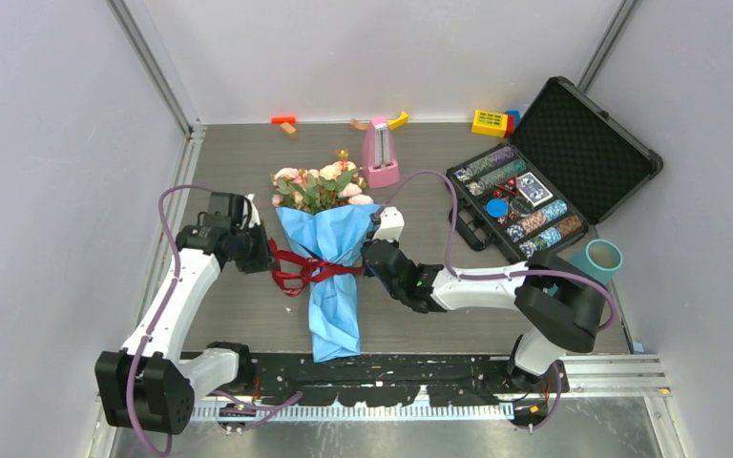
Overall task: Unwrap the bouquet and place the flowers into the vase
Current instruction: Untie the ribbon from the wrapping paper.
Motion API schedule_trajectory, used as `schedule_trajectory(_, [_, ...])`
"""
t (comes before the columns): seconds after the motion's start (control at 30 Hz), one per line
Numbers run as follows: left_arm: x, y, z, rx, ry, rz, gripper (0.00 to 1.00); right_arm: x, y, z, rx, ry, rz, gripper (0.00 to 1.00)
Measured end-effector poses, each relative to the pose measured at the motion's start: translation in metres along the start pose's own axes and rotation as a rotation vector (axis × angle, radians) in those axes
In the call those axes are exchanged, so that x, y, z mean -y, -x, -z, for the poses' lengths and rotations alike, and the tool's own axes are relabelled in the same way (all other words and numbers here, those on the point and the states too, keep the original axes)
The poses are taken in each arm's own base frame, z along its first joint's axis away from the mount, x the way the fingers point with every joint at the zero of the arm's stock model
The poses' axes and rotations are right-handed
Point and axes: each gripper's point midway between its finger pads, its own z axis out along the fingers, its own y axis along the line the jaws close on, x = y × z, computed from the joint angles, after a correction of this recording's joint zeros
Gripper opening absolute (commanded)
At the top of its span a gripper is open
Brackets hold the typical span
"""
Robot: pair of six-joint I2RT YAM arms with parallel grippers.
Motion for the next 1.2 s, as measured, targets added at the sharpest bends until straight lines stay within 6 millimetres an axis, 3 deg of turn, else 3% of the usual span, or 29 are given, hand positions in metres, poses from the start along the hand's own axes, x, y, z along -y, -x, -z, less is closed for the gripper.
schedule_trajectory(0.17, [0.000, 0.000, 0.000, -0.002, -0.006, 0.002, 0.00, 0.002, -0.007, 0.000, -0.035, 0.012, -0.006, 0.02])
schedule_trajectory(0.3, [0.006, -0.002, 0.001, -0.011, -0.042, -0.005, 0.00, -0.010, -0.016, 0.002, -0.117, 0.121, 0.007, 0.13])
schedule_trajectory(0.43, [0.011, -0.002, 0.002, -0.014, -0.073, -0.023, 0.00, -0.034, -0.012, 0.006, -0.187, 0.246, 0.042, 0.22])
schedule_trajectory(0.6, [0.015, -0.005, 0.001, -0.025, -0.104, -0.024, 0.00, -0.078, 0.012, 0.004, -0.207, 0.398, 0.099, 0.28])
schedule_trajectory(0.73, [0.018, -0.006, 0.001, -0.030, -0.123, -0.025, 0.00, -0.094, 0.009, -0.003, -0.247, 0.451, 0.159, 0.32])
schedule_trajectory(1.0, [0.021, -0.005, 0.002, -0.027, -0.138, -0.027, 0.00, -0.079, -0.023, -0.010, -0.347, 0.416, 0.283, 0.36])
schedule_trajectory(1.2, [0.023, -0.005, 0.001, -0.027, -0.151, -0.028, 0.00, -0.072, -0.031, -0.015, -0.360, 0.385, 0.336, 0.33])
